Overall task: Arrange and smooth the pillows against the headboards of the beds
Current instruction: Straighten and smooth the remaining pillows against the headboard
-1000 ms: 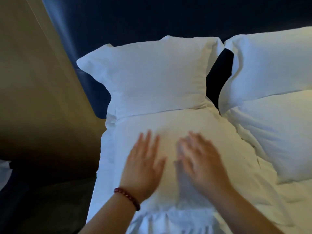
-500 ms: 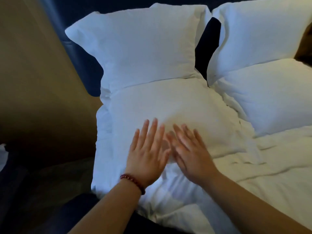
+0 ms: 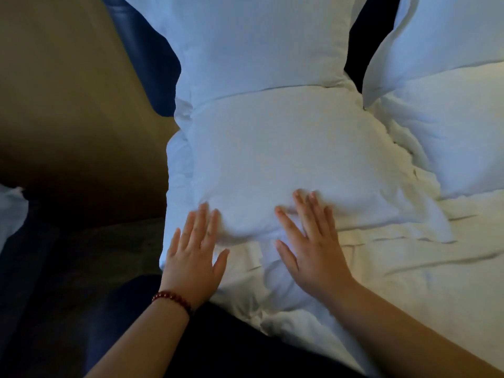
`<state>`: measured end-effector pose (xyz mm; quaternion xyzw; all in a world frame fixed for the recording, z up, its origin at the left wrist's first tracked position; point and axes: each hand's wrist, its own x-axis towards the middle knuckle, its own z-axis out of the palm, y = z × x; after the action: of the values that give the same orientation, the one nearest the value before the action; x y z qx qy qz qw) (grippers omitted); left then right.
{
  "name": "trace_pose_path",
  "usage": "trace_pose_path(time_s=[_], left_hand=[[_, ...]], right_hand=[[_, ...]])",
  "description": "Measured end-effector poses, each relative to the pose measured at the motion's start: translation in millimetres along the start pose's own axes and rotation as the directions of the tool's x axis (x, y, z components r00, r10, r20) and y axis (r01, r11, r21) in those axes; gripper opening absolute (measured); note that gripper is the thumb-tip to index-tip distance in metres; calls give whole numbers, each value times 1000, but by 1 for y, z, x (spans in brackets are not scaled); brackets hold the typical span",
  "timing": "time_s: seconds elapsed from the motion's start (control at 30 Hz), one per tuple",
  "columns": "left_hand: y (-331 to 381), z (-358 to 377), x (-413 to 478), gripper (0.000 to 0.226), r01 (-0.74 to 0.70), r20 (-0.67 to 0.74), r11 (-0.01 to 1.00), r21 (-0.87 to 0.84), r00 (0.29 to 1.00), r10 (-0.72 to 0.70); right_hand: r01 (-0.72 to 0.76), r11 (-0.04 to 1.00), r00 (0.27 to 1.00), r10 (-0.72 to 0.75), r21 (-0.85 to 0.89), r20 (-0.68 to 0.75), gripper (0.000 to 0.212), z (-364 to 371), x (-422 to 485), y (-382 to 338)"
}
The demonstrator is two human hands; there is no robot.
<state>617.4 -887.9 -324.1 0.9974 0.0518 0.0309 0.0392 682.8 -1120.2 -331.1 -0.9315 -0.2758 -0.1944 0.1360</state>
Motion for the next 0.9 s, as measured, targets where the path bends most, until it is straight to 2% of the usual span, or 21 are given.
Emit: trace_pose_path(time_s=[0.13,0.27,0.37,0.43,0.53,0.67,0.73,0.8,0.83,0.9], left_hand=[[-19,-10,-14,73,149,84,984,-99,986,-141],[-61,-9,-26,74,302,241,930,-210,938,-250],[-87,2,-29,75,402,297,842,-360,905,-306],[-102,10,-28,74,445,349,779,-442,885,-308],[-127,15,-29,74,557,471,602,-572,824,-314],[-175,8,-47,69,643,571,474,-602,761,-308],[-202,0,-61,70,730,657,385,-565,680,-325],[-228,-13,-72,72,800,718,299,-520,599,-355],[-239,-20,-76,72,820,735,269,-506,572,-364],[-259,-38,-80,72,836,740,247,-491,549,-389]], right_hand=[[18,995,1000,-18,96,-3,52,13,14,-48],[101,994,995,-102,31,14,52,34,40,-91],[141,990,988,-140,-10,66,52,48,60,-125],[114,991,988,-106,-64,114,51,60,68,-147],[33,992,992,-17,-125,129,48,78,72,-166],[-15,984,982,48,-180,182,44,82,72,-173],[-22,984,951,76,-179,299,48,80,72,-185],[14,992,878,48,-125,477,53,82,78,-204],[19,994,823,44,-106,567,54,85,82,-212],[-56,993,764,107,-101,636,56,87,99,-232]])
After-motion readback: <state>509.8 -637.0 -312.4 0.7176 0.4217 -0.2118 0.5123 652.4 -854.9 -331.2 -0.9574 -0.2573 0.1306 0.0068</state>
